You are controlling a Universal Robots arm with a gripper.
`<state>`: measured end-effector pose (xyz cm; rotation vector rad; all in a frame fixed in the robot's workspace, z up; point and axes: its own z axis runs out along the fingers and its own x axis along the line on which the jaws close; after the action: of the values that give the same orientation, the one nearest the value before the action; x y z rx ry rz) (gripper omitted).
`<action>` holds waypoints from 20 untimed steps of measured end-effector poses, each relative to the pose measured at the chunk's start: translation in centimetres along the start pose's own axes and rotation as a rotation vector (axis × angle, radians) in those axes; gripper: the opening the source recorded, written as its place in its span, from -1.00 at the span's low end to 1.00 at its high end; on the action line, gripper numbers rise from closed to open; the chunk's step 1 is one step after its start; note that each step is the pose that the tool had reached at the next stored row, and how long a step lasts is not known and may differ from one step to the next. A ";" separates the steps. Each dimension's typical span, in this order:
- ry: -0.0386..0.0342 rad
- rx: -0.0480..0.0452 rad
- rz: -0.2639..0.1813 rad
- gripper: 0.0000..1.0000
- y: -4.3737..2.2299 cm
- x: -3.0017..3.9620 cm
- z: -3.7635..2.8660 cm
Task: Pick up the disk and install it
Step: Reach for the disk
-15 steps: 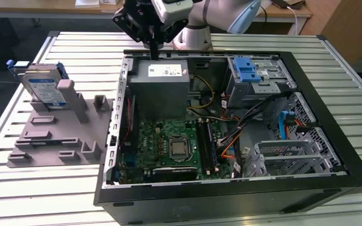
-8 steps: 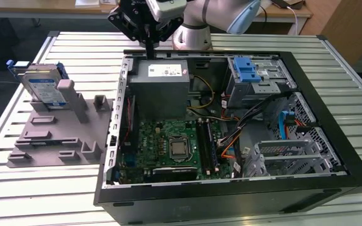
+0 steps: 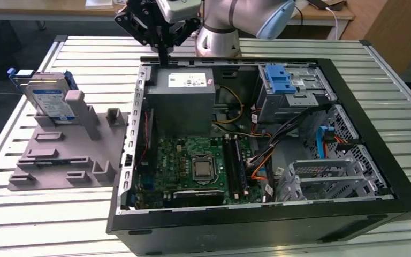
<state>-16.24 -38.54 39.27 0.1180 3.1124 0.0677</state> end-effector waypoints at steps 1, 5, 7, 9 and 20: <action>0.0000 0.0000 0.000 -0.79 0.04 0.19 0.00; 0.0001 0.0001 0.000 -0.79 0.24 0.90 0.02; 0.0001 0.0001 0.000 -0.79 0.28 1.22 0.02; 0.0001 0.0001 0.000 -0.79 0.35 1.55 0.03; 0.0018 0.0003 0.000 -0.79 0.78 3.82 0.06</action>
<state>-19.98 -37.48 39.15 0.1182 3.1143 0.0675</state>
